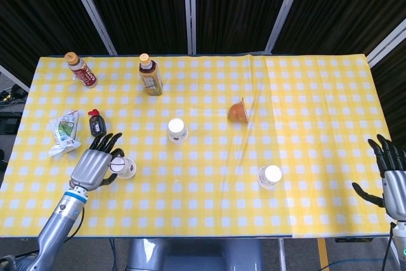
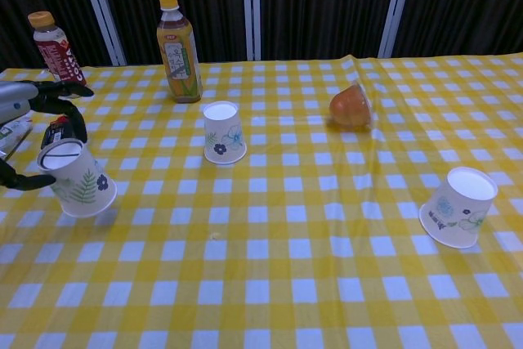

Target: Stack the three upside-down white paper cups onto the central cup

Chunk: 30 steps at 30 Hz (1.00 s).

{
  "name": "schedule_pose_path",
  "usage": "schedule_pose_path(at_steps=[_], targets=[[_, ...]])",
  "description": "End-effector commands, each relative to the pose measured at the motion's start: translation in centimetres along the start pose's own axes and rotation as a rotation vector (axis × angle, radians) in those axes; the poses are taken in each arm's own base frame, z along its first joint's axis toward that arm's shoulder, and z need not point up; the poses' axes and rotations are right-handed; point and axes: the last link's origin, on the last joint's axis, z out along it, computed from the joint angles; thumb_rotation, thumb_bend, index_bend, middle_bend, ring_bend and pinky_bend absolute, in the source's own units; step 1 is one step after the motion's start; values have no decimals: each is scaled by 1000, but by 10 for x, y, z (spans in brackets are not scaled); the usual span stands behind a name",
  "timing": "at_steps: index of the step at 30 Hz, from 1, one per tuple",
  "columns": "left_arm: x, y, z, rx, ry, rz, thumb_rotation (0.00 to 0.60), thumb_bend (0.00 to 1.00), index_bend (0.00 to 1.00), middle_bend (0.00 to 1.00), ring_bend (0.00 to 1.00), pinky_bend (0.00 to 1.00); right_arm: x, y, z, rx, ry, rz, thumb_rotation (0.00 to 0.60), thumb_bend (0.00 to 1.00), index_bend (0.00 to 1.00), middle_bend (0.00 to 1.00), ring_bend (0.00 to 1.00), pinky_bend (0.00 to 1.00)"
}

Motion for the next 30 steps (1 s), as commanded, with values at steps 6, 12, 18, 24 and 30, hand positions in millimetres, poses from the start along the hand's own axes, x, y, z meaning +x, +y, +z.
schedule_pose_path(at_steps=[6, 12, 18, 24, 30], targets=[[46, 24, 43, -53, 76, 1, 600, 337, 435, 0, 0, 0, 0, 5, 7, -22, 20, -23, 600, 74, 0, 0, 0, 0], [64, 51, 82, -103, 95, -2, 600, 337, 428, 0, 0, 0, 3, 10, 9, -38, 36, -19, 600, 74, 0, 0, 0, 0], [71, 80, 124, -132, 106, 0, 600, 337, 429, 0, 0, 0, 3, 22, 17, -89, 35, -4, 600, 74, 0, 0, 0, 0], [67, 98, 150, -142, 98, 0, 600, 337, 429, 0, 0, 0, 2, 29, 20, -109, 32, -4, 600, 74, 0, 0, 0, 0], [57, 105, 164, -136, 68, 18, 600, 337, 428, 0, 0, 0, 2, 31, 21, -117, 29, -9, 600, 74, 0, 0, 0, 0]])
